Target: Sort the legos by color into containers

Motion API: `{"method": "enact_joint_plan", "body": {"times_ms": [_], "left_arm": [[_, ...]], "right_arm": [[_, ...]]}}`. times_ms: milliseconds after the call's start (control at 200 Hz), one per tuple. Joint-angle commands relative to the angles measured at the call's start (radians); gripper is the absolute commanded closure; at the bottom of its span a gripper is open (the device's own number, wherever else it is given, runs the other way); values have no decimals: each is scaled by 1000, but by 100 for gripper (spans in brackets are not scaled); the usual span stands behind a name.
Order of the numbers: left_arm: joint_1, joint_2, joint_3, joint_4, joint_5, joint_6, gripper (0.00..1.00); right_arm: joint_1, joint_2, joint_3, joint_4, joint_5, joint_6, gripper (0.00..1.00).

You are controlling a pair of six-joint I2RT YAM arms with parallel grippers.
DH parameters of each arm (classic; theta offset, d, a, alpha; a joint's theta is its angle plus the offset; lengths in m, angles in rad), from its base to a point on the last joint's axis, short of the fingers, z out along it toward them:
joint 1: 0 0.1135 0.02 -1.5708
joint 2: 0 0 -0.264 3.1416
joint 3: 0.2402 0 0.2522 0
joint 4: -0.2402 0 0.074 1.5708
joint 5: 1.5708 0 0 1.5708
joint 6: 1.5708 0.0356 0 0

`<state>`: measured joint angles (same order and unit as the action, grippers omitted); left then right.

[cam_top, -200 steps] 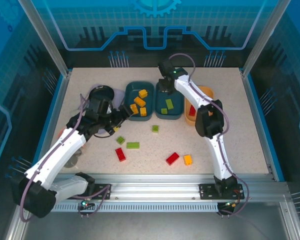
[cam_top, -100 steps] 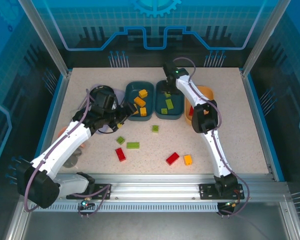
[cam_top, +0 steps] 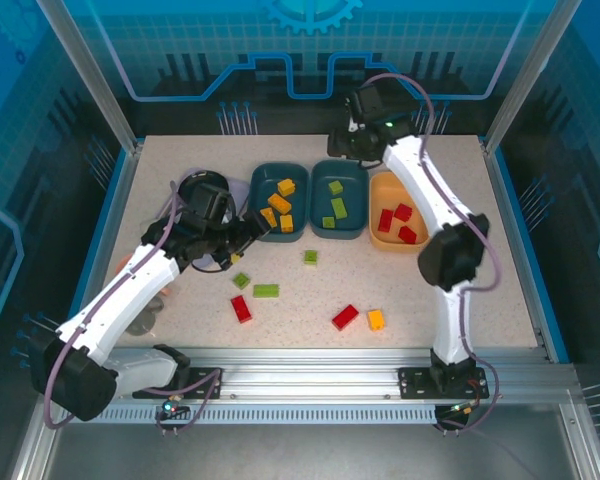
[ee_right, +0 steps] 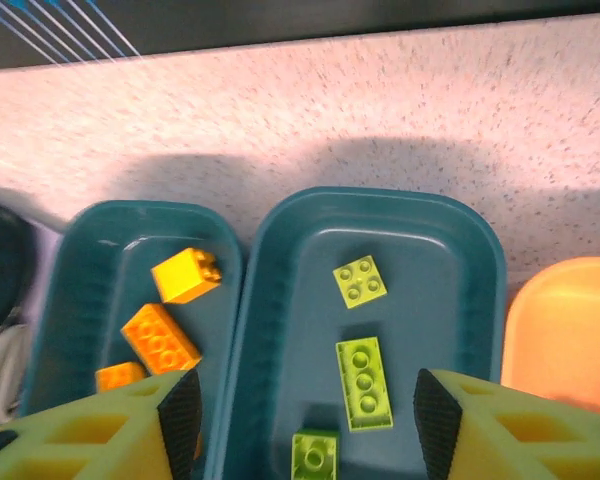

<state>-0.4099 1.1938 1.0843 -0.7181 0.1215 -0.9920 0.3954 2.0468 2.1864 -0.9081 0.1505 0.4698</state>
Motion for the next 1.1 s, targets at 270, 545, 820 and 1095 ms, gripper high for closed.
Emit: {"method": "enact_joint_plan", "body": {"times_ms": [270,545,820,1095], "left_arm": [[-191,275,223,-120,109,-109,20],[-400,683,548,-173,237,-189,29],[-514,973,786,-261,378,-204,34],[-576,1086,847,-297,395,-239,33]], "right_arm": [[90,-631,-769,88,-16,30,41],[170,-1063,-1086,-13,-149,86,37],[178,-1447,-1191,-139,-154,153,12],[176,-1534,-1140,-164,-46,190,11]]}}
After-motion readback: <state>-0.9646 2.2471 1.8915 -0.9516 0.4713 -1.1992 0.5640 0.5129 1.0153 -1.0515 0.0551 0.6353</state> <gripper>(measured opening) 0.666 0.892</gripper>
